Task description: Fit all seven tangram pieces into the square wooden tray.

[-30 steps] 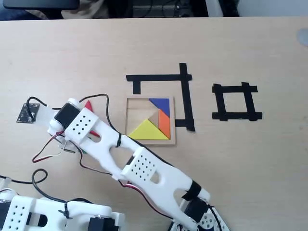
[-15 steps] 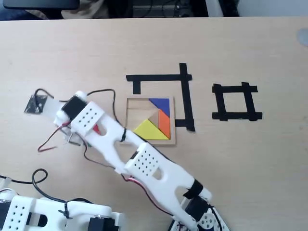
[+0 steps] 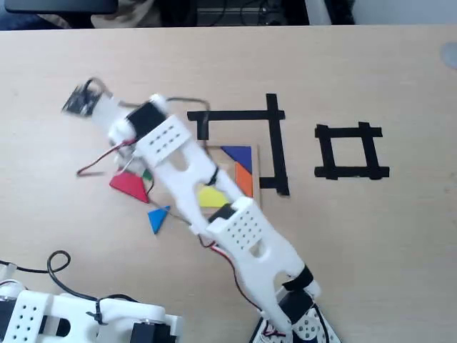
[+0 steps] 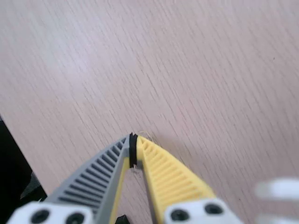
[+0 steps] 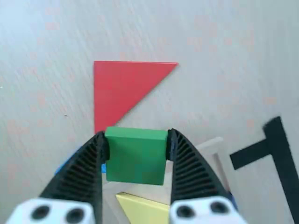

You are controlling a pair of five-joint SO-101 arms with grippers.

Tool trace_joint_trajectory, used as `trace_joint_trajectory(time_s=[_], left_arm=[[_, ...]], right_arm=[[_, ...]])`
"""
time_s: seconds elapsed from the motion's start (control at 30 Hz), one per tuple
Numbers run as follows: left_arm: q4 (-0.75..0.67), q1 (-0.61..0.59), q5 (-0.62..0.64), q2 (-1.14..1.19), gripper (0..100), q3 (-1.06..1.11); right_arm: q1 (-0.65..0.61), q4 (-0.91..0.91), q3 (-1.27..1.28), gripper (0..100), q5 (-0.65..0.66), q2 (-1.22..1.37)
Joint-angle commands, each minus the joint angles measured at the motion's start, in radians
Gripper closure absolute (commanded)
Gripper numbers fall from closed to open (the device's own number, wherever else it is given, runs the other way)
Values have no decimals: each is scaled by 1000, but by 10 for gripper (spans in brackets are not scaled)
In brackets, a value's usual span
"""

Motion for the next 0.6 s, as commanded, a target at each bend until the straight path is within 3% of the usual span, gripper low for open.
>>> trace_joint_trajectory(time_s=[0.0, 0.13, 0.4, 0.57], left_arm=[[-11, 8, -20, -9, 970, -15], [-12, 10, -80, -9, 970, 4], [-51, 10, -78, -9, 970, 22], [-49, 10, -78, -9, 970, 24]], right_arm=[[87, 34, 38, 988, 2, -91], [140, 31, 65, 988, 2, -96], [253, 29, -58, 988, -57, -94], [287, 15, -36, 988, -161, -50]])
